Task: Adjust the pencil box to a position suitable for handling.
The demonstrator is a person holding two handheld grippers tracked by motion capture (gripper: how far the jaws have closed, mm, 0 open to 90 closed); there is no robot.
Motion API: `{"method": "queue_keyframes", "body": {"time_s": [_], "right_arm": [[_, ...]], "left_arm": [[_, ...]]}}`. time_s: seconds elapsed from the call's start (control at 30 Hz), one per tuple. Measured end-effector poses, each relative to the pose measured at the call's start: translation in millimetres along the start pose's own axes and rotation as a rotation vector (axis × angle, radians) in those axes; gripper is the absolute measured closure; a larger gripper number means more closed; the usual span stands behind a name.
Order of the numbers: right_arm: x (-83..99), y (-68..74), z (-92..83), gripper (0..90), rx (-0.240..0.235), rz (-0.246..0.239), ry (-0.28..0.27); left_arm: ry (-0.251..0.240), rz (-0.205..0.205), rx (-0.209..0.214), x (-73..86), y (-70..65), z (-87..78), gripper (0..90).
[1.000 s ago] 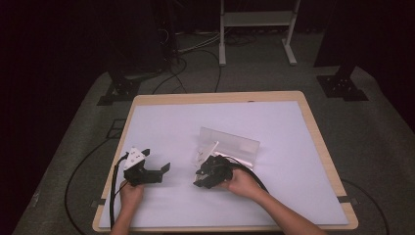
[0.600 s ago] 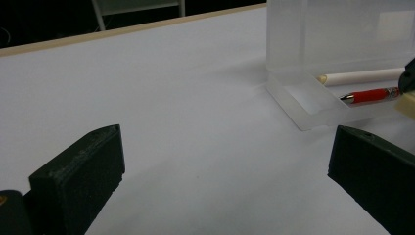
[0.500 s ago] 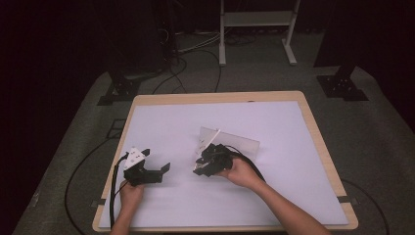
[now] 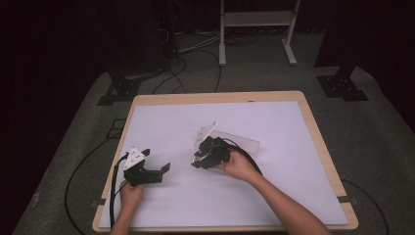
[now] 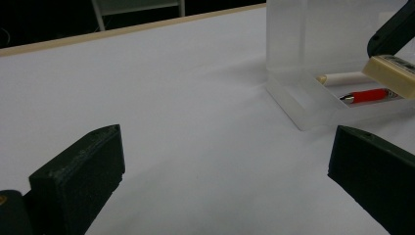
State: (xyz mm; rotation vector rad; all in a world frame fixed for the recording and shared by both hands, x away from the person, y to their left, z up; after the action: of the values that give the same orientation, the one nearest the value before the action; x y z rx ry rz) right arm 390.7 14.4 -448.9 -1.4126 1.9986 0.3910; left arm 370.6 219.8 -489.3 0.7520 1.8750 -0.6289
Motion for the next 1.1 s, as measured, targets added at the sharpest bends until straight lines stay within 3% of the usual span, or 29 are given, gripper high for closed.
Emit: {"method": "queue_keyframes", "body": {"time_s": [1.1], "right_arm": [[-0.6, -28.1, 9.9, 58.2, 0.041, 0.051, 0.008]], "left_arm": [[0.002, 0.003, 0.000, 0.1, 0.3, -0.2, 0.0]]}}
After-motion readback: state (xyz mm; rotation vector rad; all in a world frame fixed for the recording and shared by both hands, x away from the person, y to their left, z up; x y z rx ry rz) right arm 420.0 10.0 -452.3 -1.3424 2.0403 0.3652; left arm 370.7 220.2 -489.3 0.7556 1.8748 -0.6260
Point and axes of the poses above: each handheld gripper's, and its own axes: z roughly forward along the jaws, x roughly out of its underside, y roughly to its left, the point moved 6 cm from there along z, roughly forward along the jaws, and after that the axes turned 12 degrees about x, right-handed, at the moved point
